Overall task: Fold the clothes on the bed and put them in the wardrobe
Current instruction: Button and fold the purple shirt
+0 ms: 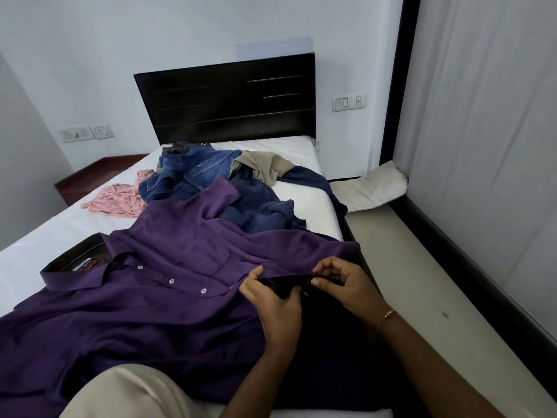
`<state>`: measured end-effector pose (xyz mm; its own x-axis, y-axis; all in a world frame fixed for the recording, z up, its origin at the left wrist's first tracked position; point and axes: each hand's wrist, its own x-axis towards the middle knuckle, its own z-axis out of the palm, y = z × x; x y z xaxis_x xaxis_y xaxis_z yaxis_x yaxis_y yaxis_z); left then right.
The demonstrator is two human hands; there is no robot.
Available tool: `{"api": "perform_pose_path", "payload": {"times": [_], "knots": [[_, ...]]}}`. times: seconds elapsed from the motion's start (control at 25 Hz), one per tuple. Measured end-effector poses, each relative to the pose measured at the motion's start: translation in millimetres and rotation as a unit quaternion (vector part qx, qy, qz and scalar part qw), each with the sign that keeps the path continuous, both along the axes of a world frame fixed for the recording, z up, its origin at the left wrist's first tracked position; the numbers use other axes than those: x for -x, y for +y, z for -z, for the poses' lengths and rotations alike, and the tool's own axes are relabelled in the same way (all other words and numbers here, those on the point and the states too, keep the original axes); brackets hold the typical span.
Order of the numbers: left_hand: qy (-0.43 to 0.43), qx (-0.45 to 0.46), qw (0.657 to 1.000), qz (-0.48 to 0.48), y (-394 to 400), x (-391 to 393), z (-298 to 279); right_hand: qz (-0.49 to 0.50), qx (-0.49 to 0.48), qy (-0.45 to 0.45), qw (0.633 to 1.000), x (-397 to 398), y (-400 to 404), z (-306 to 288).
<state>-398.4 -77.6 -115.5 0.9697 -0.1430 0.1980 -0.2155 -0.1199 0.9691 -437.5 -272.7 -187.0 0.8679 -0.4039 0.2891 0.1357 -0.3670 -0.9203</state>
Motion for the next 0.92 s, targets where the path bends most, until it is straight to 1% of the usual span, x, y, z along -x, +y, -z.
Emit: {"api": "perform_pose_path", "payload": {"times": [0.04, 0.08, 0.16, 0.2, 0.24, 0.28, 0.36, 0.48, 0.56, 0.68, 0.8, 0.88, 0.92], "knots": [[0.017, 0.016, 1.000, -0.008, -2, 0, 0, -0.011, -0.018, 0.008, 1.000, -1, 1, 1], [0.052, 0.056, 0.997, -0.008, -3, 1, 2, -0.018, -0.039, 0.017, 0.999, -2, 4, 3], [0.168, 0.151, 0.974, 0.015, -5, 7, 0, -0.017, -0.080, 0.027, 0.996, -4, 8, 10], [0.227, 0.176, 0.957, 0.040, -4, 10, -1, -0.015, -0.090, 0.029, 0.995, -5, 11, 11], [0.270, 0.176, 0.943, 0.076, -3, 14, -4, -0.013, -0.086, 0.028, 0.996, -5, 12, 12], [0.294, 0.155, 0.936, 0.114, -1, 18, -7, -0.011, -0.074, 0.027, 0.997, -6, 12, 13], [0.288, 0.120, 0.936, 0.164, -1, 22, -8, 0.010, -0.035, 0.014, 0.999, -8, 11, 12], [0.250, 0.141, 0.940, 0.184, -3, 28, -10, 0.059, 0.014, -0.016, 0.998, -10, 8, 14], [0.241, 0.140, 0.941, 0.193, -5, 31, -10, 0.053, 0.028, -0.025, 0.998, -11, 11, 15], [0.209, 0.142, 0.952, 0.171, -4, 25, -2, 0.023, 0.008, -0.022, 0.999, -14, 17, 18], [0.188, 0.137, 0.966, 0.112, -3, 18, 2, 0.020, -0.030, -0.035, 0.999, -16, 19, 18], [0.182, 0.144, 0.969, 0.082, -2, 16, 2, 0.055, -0.026, -0.044, 0.997, -15, 18, 17], [0.171, 0.140, 0.973, 0.073, -2, 16, 1, 0.095, -0.003, -0.054, 0.994, -13, 17, 17]]}}
